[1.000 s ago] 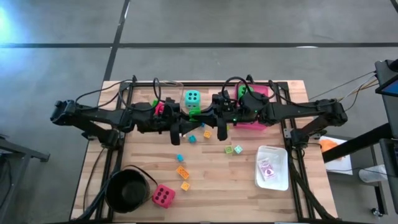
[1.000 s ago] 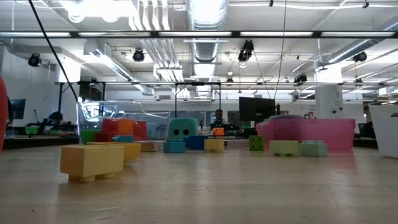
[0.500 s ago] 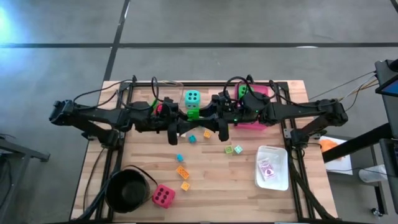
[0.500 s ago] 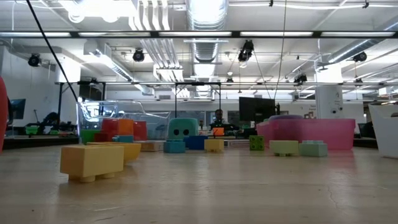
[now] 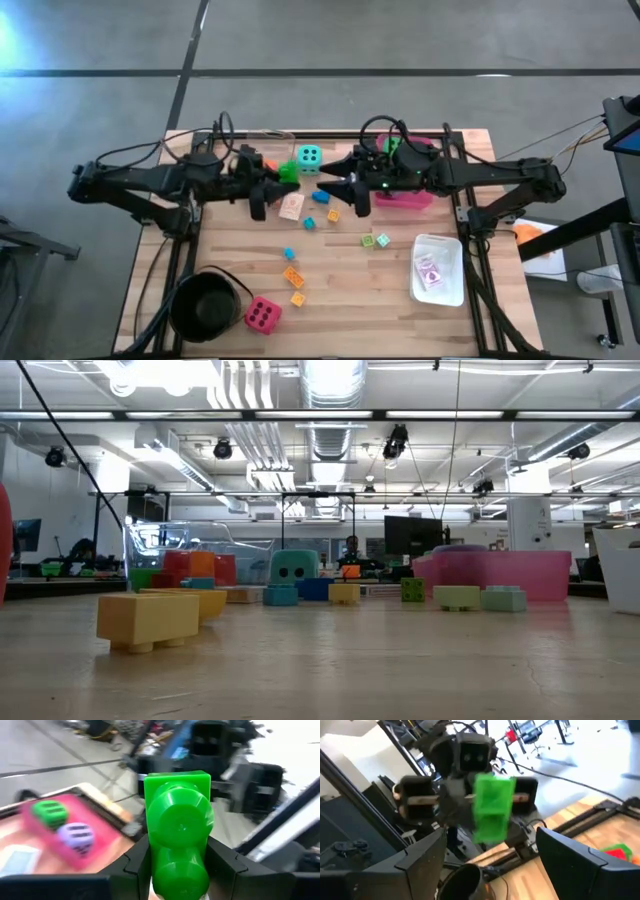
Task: Pick & Place Toys
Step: Put the green game piece into the transparent bin
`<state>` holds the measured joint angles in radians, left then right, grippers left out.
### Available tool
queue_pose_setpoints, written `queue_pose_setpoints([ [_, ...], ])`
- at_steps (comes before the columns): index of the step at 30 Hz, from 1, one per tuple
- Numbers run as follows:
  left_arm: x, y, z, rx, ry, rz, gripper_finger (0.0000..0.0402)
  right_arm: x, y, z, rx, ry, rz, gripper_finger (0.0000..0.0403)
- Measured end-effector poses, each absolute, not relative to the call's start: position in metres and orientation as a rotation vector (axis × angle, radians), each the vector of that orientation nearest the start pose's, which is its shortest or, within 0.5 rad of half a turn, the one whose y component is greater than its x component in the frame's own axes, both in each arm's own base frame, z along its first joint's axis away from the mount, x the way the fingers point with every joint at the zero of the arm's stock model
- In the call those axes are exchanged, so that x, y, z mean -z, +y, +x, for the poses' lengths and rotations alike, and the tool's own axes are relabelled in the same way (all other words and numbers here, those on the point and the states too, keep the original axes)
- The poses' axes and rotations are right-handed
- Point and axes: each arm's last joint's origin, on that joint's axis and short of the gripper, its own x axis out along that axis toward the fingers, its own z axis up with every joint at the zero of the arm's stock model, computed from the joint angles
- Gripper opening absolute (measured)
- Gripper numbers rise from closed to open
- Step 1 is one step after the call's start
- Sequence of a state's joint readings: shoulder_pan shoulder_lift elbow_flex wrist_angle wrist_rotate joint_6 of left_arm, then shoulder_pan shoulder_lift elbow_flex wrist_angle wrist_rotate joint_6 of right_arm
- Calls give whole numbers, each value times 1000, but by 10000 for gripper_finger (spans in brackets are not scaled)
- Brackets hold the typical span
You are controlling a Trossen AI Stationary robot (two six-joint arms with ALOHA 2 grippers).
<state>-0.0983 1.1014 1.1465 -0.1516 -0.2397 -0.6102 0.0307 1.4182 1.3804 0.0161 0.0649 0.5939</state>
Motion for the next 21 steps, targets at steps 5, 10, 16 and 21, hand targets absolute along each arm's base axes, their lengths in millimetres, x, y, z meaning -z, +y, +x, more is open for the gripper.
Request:
queue_pose_setpoints([
  [5, -389, 12, 224, -341, 168, -612, 132, -405, 7, 315, 123, 120, 631, 299],
  [10, -363, 57, 218, -563, 359, -696, 132, -397, 5, 308, 218, 217, 651, 299],
  [16, -318, 114, 210, -814, 650, -813, 132, -395, 6, 306, 229, 241, 669, 299],
  [21, -285, 144, 211, -904, 879, -790, 132, -391, 8, 303, 243, 284, 682, 299],
])
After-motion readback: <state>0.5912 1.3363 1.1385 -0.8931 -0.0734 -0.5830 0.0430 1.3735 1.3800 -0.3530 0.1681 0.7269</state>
